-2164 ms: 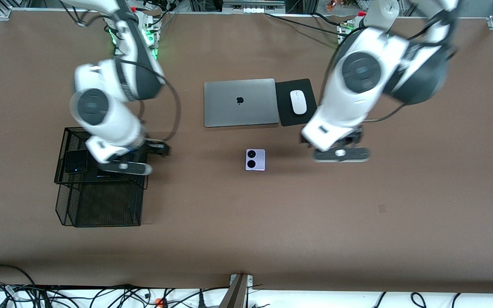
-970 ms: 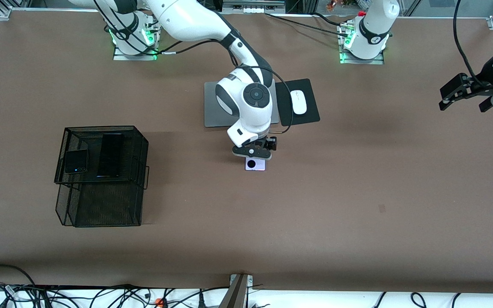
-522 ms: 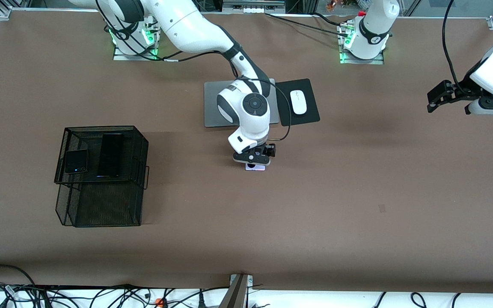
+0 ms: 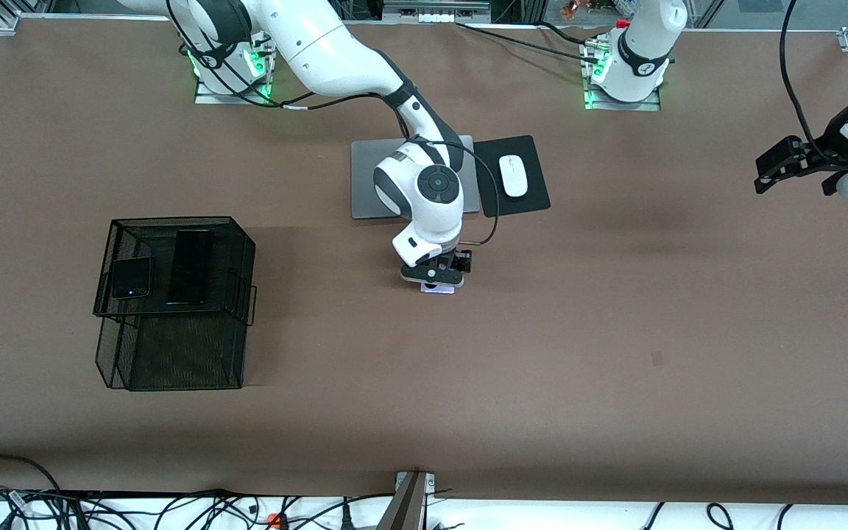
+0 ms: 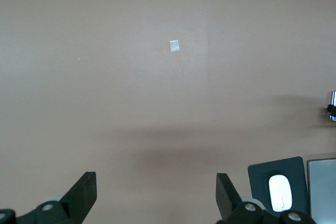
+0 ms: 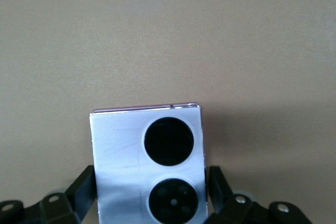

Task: Place phones with both arms
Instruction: 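Carry the white flip phone over the basket with the right gripper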

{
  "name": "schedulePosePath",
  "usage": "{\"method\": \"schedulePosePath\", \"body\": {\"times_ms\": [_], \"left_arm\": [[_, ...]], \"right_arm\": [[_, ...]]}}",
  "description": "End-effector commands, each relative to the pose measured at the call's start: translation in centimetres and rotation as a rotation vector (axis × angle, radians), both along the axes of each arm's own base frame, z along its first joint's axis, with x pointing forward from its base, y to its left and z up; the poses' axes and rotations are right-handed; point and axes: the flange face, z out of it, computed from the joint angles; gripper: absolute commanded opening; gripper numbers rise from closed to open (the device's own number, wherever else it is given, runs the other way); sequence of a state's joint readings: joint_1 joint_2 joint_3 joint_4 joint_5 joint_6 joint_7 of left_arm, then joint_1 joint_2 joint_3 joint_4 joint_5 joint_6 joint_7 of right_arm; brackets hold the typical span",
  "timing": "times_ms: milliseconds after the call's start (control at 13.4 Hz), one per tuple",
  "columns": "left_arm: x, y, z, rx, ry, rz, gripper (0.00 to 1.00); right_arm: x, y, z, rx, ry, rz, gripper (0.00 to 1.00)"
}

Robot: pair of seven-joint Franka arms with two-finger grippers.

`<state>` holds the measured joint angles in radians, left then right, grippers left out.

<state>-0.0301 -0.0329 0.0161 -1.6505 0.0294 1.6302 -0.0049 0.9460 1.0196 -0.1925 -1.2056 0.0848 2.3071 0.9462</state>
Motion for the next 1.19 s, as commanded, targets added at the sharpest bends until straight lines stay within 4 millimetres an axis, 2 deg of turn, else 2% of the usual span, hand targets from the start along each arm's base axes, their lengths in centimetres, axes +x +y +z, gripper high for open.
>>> {"method": "schedulePosePath", "body": {"times_ms": [0,75,224,373,522,597,746,821,970,1045,1119], "left_arm": [[-0.2,-0.3,0.7,0.018,0.028,-0.020,1.00],[-0.4,-0.2,0.8,0.016,0.031,-0.018,1.00],[-0.3,-0.1,0.8,0.016,0.033,-0.017,1.00],[0.0,-1.4,0.9,0.023,0.025,-0.043,1.00],[0.0,-2.5,1.4,0.050,0.010,-0.066,1.00],[-0.1,-3.5,1.7,0.086,0.003,-0.089,1.00],[-0.2,-3.6,2.0,0.083,-0.003,-0.090,1.00],[-0.1,-3.0,2.1,0.074,-0.010,-0.077,1.00],[0.1,-3.0,2.3,0.048,-0.026,-0.073,1.00],[0.1,-3.0,2.3,0.048,-0.026,-0.073,1.00],[0.0,-2.9,2.3,0.048,-0.023,-0.070,1.00]], "right_arm": [[0.4,0.5,0.2,-0.006,-0.026,0.012,0.11],[0.4,0.4,0.4,-0.010,-0.025,0.014,0.00],[0.7,0.2,1.1,-0.018,-0.020,0.012,0.00],[1.3,0.1,3.5,-0.044,0.005,0.000,0.00],[2.4,0.0,8.3,-0.055,0.031,-0.021,0.00],[2.8,-0.3,11.5,-0.050,0.037,-0.031,0.00],[3.4,-2.1,18.1,-0.037,0.044,-0.026,0.00],[4.1,-4.0,21.5,-0.037,0.056,-0.009,0.00],[6.0,-9.5,27.5,-0.052,0.099,0.039,0.00],[7.2,-12.8,29.9,-0.056,0.114,0.071,0.00],[8.3,-16.3,31.2,-0.070,0.142,0.103,0.00]]}}
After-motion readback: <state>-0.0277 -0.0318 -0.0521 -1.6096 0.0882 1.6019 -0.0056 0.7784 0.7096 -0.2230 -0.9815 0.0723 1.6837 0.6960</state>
